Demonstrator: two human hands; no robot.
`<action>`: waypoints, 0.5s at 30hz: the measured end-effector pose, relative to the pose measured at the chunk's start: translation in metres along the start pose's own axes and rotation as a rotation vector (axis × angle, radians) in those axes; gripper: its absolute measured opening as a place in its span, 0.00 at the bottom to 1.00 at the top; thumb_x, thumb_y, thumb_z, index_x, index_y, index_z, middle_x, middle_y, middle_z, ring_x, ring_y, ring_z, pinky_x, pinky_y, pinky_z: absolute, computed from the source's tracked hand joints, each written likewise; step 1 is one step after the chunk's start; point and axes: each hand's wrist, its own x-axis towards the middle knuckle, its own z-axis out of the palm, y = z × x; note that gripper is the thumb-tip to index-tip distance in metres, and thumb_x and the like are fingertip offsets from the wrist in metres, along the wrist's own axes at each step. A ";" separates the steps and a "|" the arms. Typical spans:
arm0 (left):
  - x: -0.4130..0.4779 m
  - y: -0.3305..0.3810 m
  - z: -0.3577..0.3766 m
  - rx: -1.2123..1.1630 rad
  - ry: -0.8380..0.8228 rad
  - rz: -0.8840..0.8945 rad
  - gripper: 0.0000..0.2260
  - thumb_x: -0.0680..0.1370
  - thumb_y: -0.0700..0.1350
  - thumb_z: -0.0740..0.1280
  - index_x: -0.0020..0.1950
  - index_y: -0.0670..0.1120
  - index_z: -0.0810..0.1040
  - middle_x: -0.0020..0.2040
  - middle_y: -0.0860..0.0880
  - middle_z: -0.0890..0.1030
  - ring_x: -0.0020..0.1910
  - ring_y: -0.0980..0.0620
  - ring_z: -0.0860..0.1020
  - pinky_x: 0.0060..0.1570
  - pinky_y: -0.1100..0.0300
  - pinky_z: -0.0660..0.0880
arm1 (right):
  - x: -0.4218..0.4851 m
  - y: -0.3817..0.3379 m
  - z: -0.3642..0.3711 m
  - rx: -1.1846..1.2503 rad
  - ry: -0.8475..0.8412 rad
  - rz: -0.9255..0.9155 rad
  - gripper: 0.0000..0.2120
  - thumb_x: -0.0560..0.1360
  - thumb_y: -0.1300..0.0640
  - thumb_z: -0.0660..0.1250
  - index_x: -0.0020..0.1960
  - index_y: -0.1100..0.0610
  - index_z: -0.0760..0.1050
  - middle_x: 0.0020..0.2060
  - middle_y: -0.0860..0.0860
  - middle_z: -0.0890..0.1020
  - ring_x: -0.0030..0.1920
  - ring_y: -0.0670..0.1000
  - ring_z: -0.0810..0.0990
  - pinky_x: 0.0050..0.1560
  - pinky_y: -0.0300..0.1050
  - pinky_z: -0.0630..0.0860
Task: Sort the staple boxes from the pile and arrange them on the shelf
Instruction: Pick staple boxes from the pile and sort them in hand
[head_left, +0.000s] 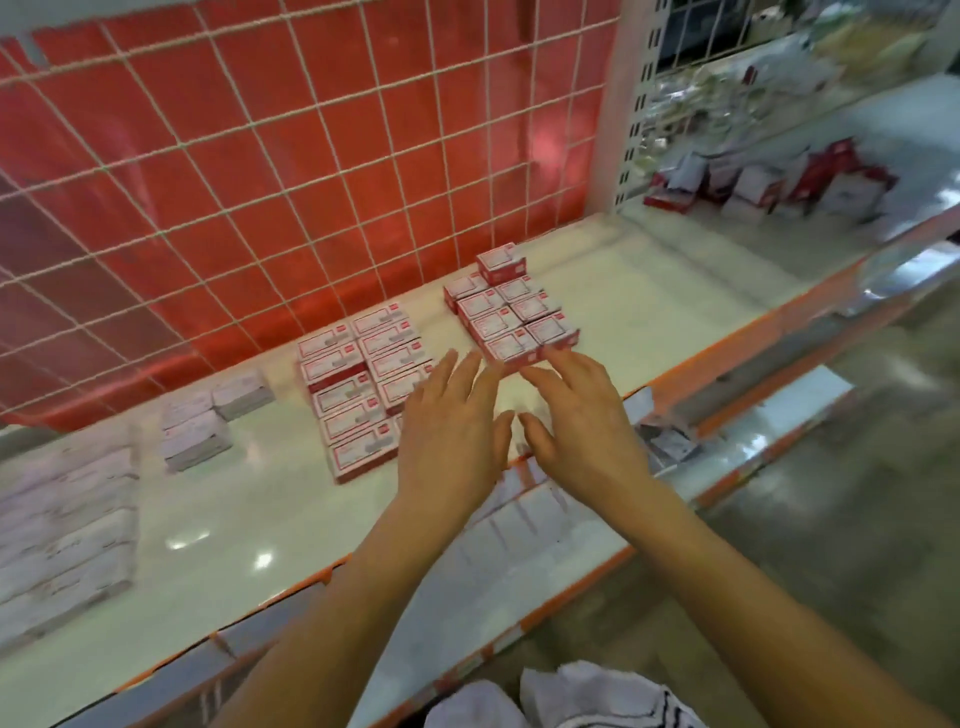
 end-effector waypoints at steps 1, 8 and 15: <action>0.007 0.014 0.004 0.001 -0.009 0.014 0.25 0.80 0.55 0.60 0.76 0.52 0.60 0.77 0.50 0.60 0.76 0.47 0.57 0.73 0.47 0.57 | -0.001 0.014 -0.007 -0.017 0.011 0.014 0.19 0.67 0.60 0.71 0.58 0.61 0.76 0.59 0.61 0.77 0.58 0.63 0.75 0.59 0.57 0.73; 0.051 0.098 0.027 -0.004 -0.071 0.143 0.25 0.82 0.56 0.55 0.77 0.52 0.56 0.78 0.50 0.56 0.77 0.47 0.53 0.73 0.50 0.54 | -0.009 0.100 -0.045 -0.123 -0.004 0.138 0.20 0.68 0.58 0.66 0.59 0.63 0.76 0.61 0.64 0.76 0.60 0.66 0.75 0.61 0.60 0.71; 0.100 0.155 0.046 -0.037 -0.161 0.241 0.25 0.81 0.58 0.52 0.77 0.53 0.54 0.79 0.50 0.53 0.77 0.48 0.52 0.74 0.49 0.54 | -0.003 0.165 -0.062 -0.201 -0.013 0.280 0.23 0.72 0.57 0.69 0.66 0.58 0.72 0.67 0.60 0.71 0.67 0.61 0.69 0.66 0.55 0.66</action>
